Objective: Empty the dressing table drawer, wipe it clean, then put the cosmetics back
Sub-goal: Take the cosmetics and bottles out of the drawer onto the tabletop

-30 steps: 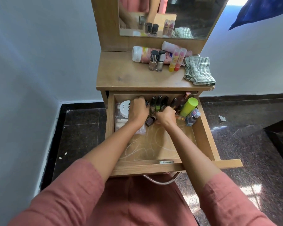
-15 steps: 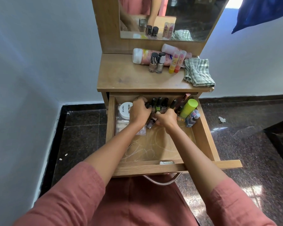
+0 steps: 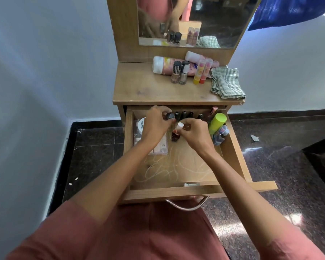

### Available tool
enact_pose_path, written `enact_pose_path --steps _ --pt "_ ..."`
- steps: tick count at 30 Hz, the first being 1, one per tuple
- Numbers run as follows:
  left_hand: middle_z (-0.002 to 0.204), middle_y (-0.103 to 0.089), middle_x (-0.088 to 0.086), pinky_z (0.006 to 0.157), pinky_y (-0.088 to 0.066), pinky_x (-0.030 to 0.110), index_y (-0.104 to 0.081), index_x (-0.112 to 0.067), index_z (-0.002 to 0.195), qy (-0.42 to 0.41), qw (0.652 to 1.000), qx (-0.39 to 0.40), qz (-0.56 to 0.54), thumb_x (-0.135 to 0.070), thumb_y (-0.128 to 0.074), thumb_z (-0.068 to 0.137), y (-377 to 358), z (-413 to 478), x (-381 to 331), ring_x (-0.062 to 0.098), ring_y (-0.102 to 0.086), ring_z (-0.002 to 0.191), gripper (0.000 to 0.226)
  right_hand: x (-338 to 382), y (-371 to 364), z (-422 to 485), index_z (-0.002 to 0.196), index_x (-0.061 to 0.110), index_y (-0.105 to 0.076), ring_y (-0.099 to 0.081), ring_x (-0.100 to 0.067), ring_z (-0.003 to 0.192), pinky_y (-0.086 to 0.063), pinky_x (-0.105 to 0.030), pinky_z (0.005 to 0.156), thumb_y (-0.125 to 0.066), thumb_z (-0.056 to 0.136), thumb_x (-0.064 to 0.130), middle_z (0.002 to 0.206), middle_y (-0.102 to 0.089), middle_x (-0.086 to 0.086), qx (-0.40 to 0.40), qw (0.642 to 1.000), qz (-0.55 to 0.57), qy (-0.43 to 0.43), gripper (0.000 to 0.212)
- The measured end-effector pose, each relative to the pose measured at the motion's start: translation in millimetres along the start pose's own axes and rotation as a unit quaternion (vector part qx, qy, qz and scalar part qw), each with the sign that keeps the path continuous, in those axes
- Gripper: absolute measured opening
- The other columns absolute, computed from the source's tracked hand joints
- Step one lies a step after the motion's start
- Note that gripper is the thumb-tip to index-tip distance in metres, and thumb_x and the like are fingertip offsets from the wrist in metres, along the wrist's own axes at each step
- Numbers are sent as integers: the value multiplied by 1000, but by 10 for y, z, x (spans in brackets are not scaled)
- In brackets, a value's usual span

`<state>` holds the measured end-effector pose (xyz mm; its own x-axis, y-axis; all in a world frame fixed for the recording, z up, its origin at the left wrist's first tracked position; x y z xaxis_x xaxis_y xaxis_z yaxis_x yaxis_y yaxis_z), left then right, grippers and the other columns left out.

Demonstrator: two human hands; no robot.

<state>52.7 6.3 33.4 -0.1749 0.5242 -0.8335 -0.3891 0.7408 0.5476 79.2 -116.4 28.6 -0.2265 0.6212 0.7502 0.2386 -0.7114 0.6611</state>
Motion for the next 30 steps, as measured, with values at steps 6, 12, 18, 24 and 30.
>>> enact_pose_path --steps 6,12,18,24,30 --pt "93 -64 5 83 -52 30 -69 -4 95 -57 997 -37 -36 -6 -70 76 365 183 -399 14 -61 84 20 338 257 121 91 5 -69 -61 -11 72 -48 -25 68 -70 75 10 78 -66 -2 -47 996 53 52 16" --pt "89 -68 5 78 -52 29 -70 -4 94 -74 995 -66 -22 -6 -68 75 545 628 -536 11 -58 79 19 621 399 423 96 3 -67 -65 -15 75 -51 -21 71 -68 78 10 83 -68 -4 -106 988 75 82 20" --pt "93 -68 16 68 -40 22 -68 -2 92 -58 996 -69 21 -5 -65 78 449 951 -525 18 -56 77 15 673 303 701 96 4 -68 -64 -18 77 -46 -19 69 -66 79 9 88 -71 -10 -141 985 48 83 17" --pt "96 -68 13 64 -35 17 -68 -3 93 -57 995 -70 50 -5 -64 79 369 1113 -449 20 -61 85 15 684 191 842 97 2 -66 -63 -19 78 -54 -37 75 -63 82 9 86 -69 -11 -146 985 54 72 16" --pt "97 -69 8 65 -36 14 -68 -4 96 -59 994 -82 29 -9 -65 78 371 1219 -400 16 -62 90 19 680 94 917 93 2 -65 -61 -19 77 -53 -37 76 -58 84 10 83 -66 -6 -130 988 42 76 13"
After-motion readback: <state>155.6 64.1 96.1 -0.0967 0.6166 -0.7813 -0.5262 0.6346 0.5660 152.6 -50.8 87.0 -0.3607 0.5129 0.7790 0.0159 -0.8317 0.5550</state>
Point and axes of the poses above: each hand's wrist, its own z-axis towards the middle knuckle, its own y-axis out of the back of the hand, x = y × z, the point moved 4 cm from there along z, towards the middle knuckle
